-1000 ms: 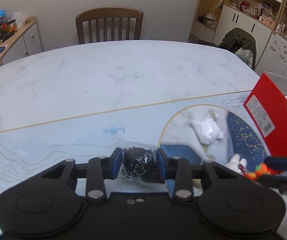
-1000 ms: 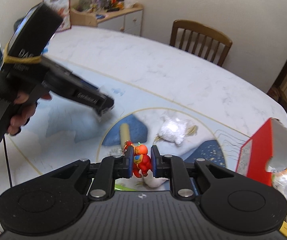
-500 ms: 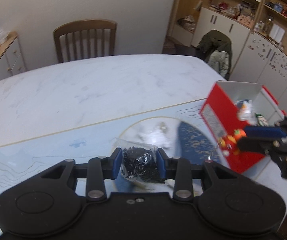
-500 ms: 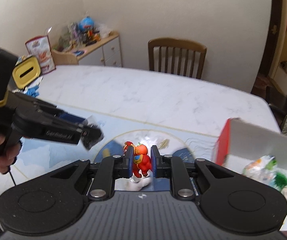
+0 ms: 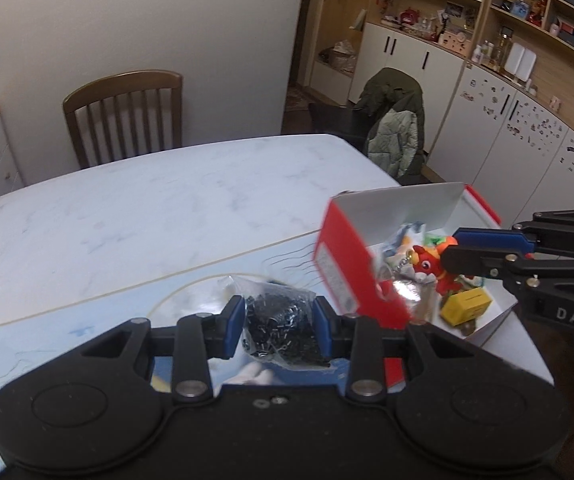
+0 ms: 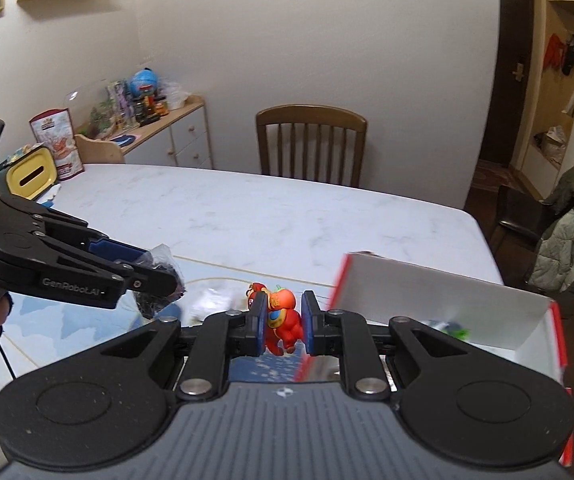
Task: Organize objects
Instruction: 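Carry bead bag with left tool while right tool carries red figure into box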
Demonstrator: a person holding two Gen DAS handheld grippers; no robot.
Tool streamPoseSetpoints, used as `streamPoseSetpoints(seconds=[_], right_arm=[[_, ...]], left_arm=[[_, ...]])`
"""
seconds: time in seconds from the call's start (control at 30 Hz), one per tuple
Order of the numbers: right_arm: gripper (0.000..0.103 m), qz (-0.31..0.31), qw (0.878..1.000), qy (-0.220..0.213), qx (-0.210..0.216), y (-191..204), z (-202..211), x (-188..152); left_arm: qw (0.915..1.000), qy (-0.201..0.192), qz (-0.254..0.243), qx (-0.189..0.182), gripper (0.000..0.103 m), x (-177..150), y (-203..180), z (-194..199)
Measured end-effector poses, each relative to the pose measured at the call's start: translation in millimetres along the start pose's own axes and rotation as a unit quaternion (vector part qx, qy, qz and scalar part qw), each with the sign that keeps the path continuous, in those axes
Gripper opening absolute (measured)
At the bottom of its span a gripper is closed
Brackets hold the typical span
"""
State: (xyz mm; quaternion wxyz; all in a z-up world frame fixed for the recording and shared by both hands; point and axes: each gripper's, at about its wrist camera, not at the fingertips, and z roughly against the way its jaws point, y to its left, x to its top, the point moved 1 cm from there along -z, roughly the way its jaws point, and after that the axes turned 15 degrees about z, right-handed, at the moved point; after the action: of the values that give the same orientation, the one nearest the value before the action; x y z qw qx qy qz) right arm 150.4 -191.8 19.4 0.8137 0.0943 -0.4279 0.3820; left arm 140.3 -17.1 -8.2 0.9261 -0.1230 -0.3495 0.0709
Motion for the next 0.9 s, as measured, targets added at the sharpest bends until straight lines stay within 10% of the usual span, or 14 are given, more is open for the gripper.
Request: streamPoseSetpoints(seconds=[0.9], right_arm=[[0.017,-0.044,0.997,0.053,-0.044,-163,4,-94]], left_arm=[[0.9961,0.06,-0.062,0.014,0.035,-23,-161,-108]])
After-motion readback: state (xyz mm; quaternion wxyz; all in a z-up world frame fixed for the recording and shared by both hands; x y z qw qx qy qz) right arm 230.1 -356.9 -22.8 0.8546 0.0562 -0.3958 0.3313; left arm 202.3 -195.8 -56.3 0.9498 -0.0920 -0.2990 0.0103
